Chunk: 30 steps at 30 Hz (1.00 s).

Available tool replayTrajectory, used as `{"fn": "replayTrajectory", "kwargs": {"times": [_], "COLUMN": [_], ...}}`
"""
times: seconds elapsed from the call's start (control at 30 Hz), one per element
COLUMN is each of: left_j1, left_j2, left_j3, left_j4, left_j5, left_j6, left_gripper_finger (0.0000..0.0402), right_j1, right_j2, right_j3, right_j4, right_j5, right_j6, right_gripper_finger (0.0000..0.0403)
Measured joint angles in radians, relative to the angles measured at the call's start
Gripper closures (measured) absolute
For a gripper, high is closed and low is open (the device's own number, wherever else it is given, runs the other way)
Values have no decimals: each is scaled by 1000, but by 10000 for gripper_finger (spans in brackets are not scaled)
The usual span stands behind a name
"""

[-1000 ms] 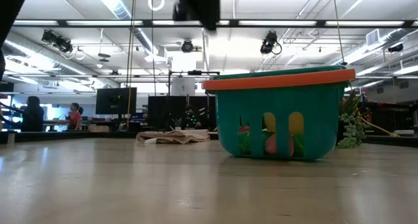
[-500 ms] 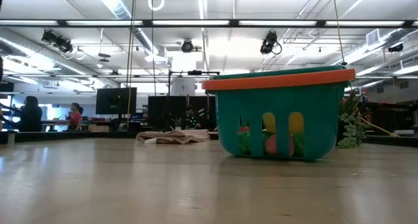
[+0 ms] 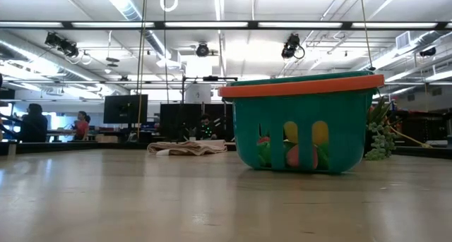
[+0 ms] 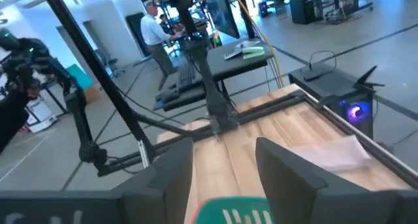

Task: Pick and placing Produce into tupperware
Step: Return to Home Position

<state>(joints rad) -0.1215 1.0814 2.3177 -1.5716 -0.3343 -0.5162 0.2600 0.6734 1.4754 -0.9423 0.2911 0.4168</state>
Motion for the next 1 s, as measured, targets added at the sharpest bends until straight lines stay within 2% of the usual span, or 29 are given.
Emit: {"fn": "replayTrajectory", "kwargs": {"times": [0.07,0.2,0.3,0.4,0.5,0.63,0.77,0.9,1.0], "left_j1": [1,1,1,-3,-17,-18,-18,-18,-18], "left_j2": [-60,-134,-170,-227,-316,-448,-580,-707,-827], "left_j3": [0,-15,-80,-170,-269,-488,-792,-1093,-1277], "left_j4": [0,2,3,40,101,249,491,695,761], "left_j5": [-39,-52,-60,-145,-156,-117,-79,-58,-60], "left_j6": [3,11,101,100,65,9,80,107,33], "left_gripper_finger": [373,377,376,375,376,381,383,378,375], "right_j1": [0,0,0,0,0,0,0,0,0], "right_j2": [-42,-112,-158,-228,-325,-474,-581,-634,-640], "right_j3": [-22,-100,-193,-305,-396,-518,-648,-787,-896], "right_j4": [-24,-24,-10,129,234,356,477,585,677], "right_j5": [4,-9,-18,-20,-62,-142,-172,-183,-215], "right_j6": [3,2,-120,-205,-216,-192,-146,-83,-49], "right_gripper_finger": [227,227,227,227,227,227,227,227,227]}}
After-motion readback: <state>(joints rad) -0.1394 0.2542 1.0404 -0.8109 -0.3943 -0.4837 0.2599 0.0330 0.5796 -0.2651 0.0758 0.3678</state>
